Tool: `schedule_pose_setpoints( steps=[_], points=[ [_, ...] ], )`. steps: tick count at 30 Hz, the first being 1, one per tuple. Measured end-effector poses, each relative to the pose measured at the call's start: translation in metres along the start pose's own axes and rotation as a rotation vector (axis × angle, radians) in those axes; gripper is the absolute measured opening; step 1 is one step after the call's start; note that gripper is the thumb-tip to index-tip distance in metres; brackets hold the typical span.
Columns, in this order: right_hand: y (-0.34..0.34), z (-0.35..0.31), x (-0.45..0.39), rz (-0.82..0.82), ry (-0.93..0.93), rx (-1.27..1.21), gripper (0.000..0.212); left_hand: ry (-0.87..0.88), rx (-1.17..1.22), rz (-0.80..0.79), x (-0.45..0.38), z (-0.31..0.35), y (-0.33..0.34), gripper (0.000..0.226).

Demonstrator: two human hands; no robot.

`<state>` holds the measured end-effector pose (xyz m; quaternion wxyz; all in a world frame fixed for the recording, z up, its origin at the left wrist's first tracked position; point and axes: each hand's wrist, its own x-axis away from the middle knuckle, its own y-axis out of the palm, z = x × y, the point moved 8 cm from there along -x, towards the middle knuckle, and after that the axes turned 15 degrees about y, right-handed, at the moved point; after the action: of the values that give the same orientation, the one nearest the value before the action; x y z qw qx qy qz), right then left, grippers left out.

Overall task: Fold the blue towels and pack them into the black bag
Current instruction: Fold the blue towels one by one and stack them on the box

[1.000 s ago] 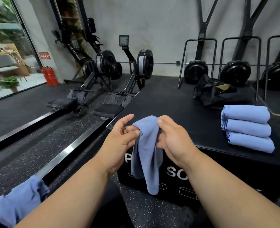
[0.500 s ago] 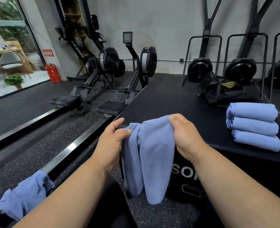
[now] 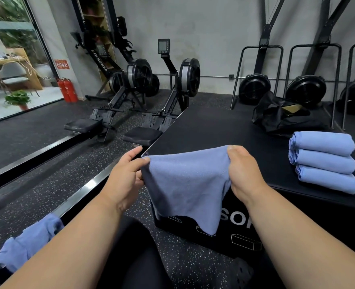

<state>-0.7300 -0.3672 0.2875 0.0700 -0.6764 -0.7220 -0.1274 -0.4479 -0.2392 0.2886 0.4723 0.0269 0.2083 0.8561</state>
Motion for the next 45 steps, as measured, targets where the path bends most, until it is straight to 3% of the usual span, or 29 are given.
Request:
schedule_pose_setpoints(
  steps=[7, 15, 22, 25, 30, 35, 37, 40, 45],
  points=[
    [-0.001, -0.001, 0.001, -0.015, 0.018, 0.038, 0.023, 0.010, 0.144, -0.033, -0.001, 0.004, 0.004, 0.044],
    [-0.004, -0.004, 0.001, -0.001, -0.015, 0.112, 0.031, 0.076, -0.206, -0.054, -0.011, 0.010, -0.011, 0.046],
    [-0.004, -0.007, 0.005, -0.012, -0.057, 0.087, 0.023, 0.208, -0.442, -0.103, -0.013, 0.018, -0.015, 0.043],
    [0.006, -0.014, 0.009, -0.118, -0.071, 0.104, 0.021, 0.237, -0.466, -0.149, -0.010, 0.017, -0.006, 0.043],
    [0.043, -0.012, 0.032, -0.471, 0.036, 0.073, 0.012, 0.275, -0.471, -0.258, 0.001, 0.015, 0.034, 0.048],
    [0.064, -0.007, 0.055, -0.613, 0.053, 0.162, 0.015, 0.204, -0.301, -0.382, 0.021, -0.004, 0.078, 0.087],
    [0.064, -0.005, 0.060, -0.625, 0.114, 0.122, 0.021, 0.218, -0.330, -0.389, 0.025, -0.009, 0.084, 0.093],
    [0.058, -0.006, 0.061, -0.632, 0.139, 0.128, 0.030, 0.231, -0.387, -0.361, 0.024, -0.013, 0.080, 0.082],
    [0.048, -0.015, 0.059, -0.541, -0.007, 0.297, 0.031, 0.155, -0.292, -0.331, 0.014, -0.011, 0.074, 0.076]
  ],
)
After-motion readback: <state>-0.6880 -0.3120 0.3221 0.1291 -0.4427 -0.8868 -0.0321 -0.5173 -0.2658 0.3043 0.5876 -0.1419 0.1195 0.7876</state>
